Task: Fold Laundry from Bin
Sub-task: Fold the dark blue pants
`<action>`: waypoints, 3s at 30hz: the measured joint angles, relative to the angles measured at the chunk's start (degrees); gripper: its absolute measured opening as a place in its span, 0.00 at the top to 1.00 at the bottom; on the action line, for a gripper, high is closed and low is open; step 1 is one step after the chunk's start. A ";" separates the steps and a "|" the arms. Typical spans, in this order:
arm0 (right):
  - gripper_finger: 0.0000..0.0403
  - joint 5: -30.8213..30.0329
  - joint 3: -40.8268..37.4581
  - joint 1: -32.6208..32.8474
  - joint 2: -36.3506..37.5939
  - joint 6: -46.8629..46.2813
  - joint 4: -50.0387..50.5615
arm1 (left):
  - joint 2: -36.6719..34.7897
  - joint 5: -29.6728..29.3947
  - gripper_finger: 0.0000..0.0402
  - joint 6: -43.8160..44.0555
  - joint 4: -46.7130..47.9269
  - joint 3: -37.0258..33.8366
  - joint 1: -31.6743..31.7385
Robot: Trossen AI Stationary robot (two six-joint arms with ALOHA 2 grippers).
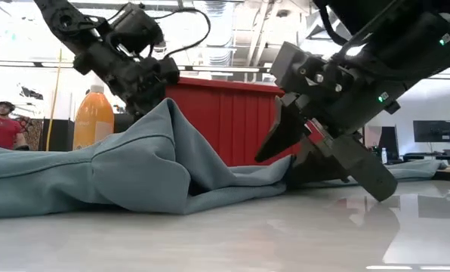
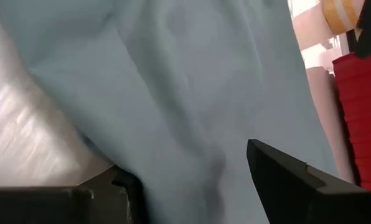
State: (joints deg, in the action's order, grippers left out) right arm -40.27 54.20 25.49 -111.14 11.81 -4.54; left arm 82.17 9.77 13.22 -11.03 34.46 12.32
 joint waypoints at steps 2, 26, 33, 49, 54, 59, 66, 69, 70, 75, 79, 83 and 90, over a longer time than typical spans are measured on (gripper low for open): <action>0.36 0.05 -0.04 -0.23 0.05 -0.06 0.16 | 3.46 1.42 0.46 1.12 -3.73 0.12 1.19; 0.41 1.15 -0.05 0.82 -0.12 -3.86 0.41 | 26.49 -4.43 0.50 -3.09 3.64 15.31 2.28; 0.48 4.48 -0.16 0.62 -0.34 -2.28 -4.32 | 27.00 -0.58 0.87 -1.15 4.27 15.31 2.45; 0.94 8.54 1.43 -3.62 1.92 -1.11 3.09 | 13.38 13.68 1.00 5.10 7.51 14.49 3.80; 0.93 5.25 2.50 -1.57 8.96 -1.94 4.25 | 3.40 10.82 1.00 6.11 8.40 14.55 4.58; 0.94 3.95 2.48 -0.43 19.48 -0.98 3.41 | -5.50 10.31 1.00 9.44 9.12 14.63 6.10; 0.94 4.05 3.59 -0.34 32.81 3.62 -3.67 | -15.14 11.21 1.00 16.19 6.93 14.70 6.37; 0.94 4.13 5.82 0.62 36.17 6.26 -3.09 | -18.86 11.45 1.00 20.39 2.89 14.73 6.36; 0.94 4.11 6.57 1.07 36.82 7.85 -2.94 | -20.01 11.47 1.00 22.25 1.20 14.79 6.36; 0.94 4.06 12.42 2.67 37.57 17.26 -2.07 | -22.26 12.12 1.00 30.44 -2.54 18.93 5.87; 0.94 4.14 18.13 3.05 37.24 24.10 -1.94 | -19.95 14.63 1.00 31.34 0.04 28.46 4.09; 0.94 4.74 23.30 3.42 35.66 28.18 1.97 | -15.80 17.15 1.00 29.83 10.02 38.63 3.76; 0.94 4.67 28.69 5.33 33.22 31.14 7.81 | -9.60 20.15 1.00 28.73 20.66 48.38 3.78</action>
State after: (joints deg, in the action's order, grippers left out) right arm -35.60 82.89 30.82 -77.92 42.95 3.27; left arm 72.57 29.92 41.95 9.63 82.85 16.10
